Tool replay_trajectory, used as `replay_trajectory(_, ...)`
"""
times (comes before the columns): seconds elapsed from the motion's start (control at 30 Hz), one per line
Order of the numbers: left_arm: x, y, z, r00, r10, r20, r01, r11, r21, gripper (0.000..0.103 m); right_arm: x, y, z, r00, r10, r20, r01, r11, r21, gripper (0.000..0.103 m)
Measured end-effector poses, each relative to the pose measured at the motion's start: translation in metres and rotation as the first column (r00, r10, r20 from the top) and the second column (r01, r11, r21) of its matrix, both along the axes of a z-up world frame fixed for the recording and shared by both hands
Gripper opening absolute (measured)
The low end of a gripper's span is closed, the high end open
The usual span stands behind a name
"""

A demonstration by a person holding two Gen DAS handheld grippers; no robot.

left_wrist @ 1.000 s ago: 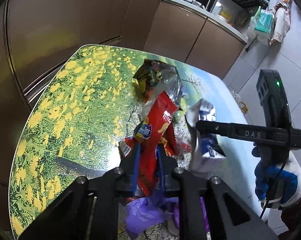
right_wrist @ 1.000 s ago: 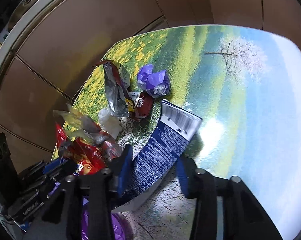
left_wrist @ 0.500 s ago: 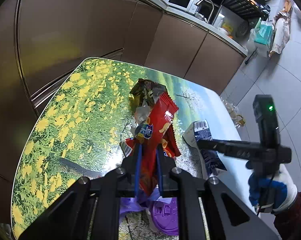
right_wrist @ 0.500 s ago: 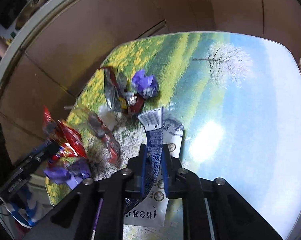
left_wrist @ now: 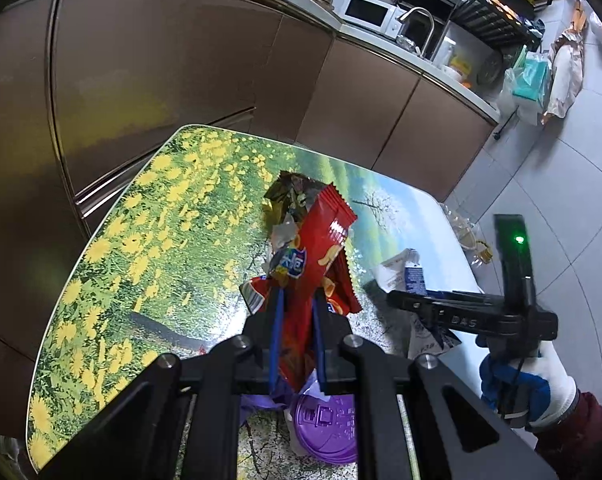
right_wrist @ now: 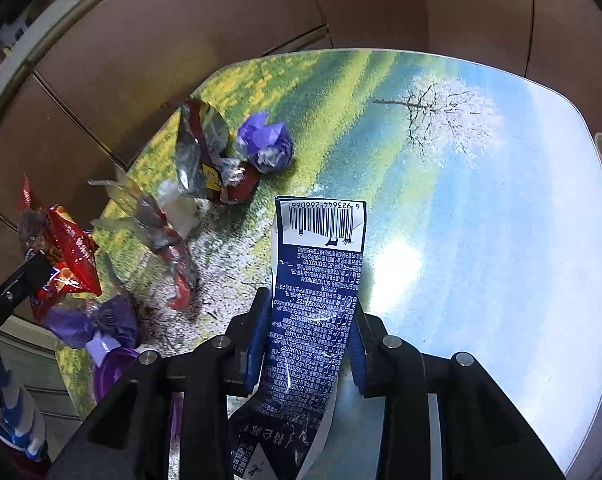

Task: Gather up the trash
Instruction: 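Carry snack bag and milk carton to the bin and release both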

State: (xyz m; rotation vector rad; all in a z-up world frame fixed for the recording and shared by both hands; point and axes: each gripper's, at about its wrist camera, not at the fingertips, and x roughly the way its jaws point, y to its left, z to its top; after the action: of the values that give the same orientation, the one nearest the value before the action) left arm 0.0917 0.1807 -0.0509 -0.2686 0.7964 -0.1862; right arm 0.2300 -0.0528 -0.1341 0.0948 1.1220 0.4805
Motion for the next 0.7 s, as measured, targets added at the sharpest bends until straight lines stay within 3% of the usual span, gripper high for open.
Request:
replay_trajectory(0.17, -0.003, -0.008, 0.014, 1.0, 0.007, 0.014, -0.007, 1.0, 0.013, 0.013, -0.012, -0.024, 0.025, 0.999, -0.012, 0.041, 0.007, 0.992, 0.124, 0.035)
replay_trajectory(0.37, 0.008, -0.056, 0.03, 0.998, -0.056, 0.02, 0.056, 0.998, 0.029, 0.013, -0.025, -0.081, 0.06, 0.992, -0.064, 0.107, 0.04, 0.977, 0.211, 0.035)
replay_trajectory(0.53, 0.031, -0.132, 0.036, 0.985, -0.174, 0.01, 0.173, 0.984, 0.052, 0.013, -0.04, -0.166, 0.081, 0.971, -0.169, 0.166, 0.129, 0.965, 0.229, 0.035)
replay_trajectory(0.7, 0.063, -0.235, 0.031, 0.946, -0.324, -0.02, 0.325, 0.943, 0.071, 0.013, -0.047, -0.263, 0.082, 0.924, -0.325, 0.201, 0.284, 0.936, 0.209, 0.035)
